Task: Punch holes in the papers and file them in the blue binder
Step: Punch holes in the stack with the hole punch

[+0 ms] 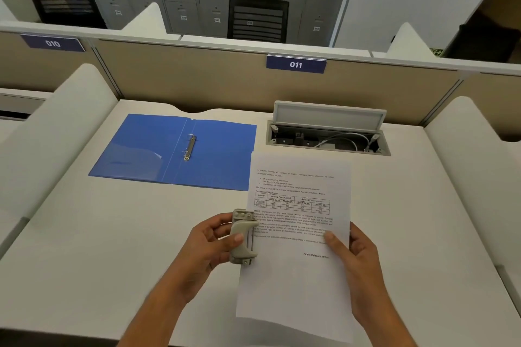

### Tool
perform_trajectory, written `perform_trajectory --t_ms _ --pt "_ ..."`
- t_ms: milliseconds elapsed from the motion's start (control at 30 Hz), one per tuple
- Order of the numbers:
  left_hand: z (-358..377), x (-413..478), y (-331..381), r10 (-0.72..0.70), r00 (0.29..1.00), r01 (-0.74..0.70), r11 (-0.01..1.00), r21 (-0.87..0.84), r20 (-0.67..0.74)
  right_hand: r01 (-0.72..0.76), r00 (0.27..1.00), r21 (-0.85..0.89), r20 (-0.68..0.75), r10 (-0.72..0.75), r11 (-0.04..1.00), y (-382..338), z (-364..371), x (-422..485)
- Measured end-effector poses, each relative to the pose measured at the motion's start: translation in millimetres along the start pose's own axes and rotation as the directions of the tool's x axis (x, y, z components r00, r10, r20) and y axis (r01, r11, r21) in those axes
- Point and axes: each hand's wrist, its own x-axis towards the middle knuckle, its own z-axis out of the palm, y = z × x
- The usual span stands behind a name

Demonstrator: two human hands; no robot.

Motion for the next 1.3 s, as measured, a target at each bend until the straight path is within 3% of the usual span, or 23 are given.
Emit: perform_trajectory --t_ms 600,900,1100,1300 --pt "5 4 4 -0.017 1.000 0.018 0.999 -0.029 0.016 -0.035 0.999 -0.053 0.025 0.037 0.998 -2 -7 3" --pt "1 9 -1 -0.061 0.996 0.058 0.997 -0.051 -0.061 -0.028 0.999 -0.048 0.040 0.030 0.998 1 -3 2" --pt "-4 11 1 -0.086 0.996 0.086 0.995 -0.051 0.013 -0.008 0.999 -0.039 0.048 0.010 0.999 2 -1 3" --pt "-16 17 -4 -0.054 0.997 0.050 0.996 -0.076 -0.054 -0.012 0.999 -0.031 0.033 0.013 0.999 0 2 5"
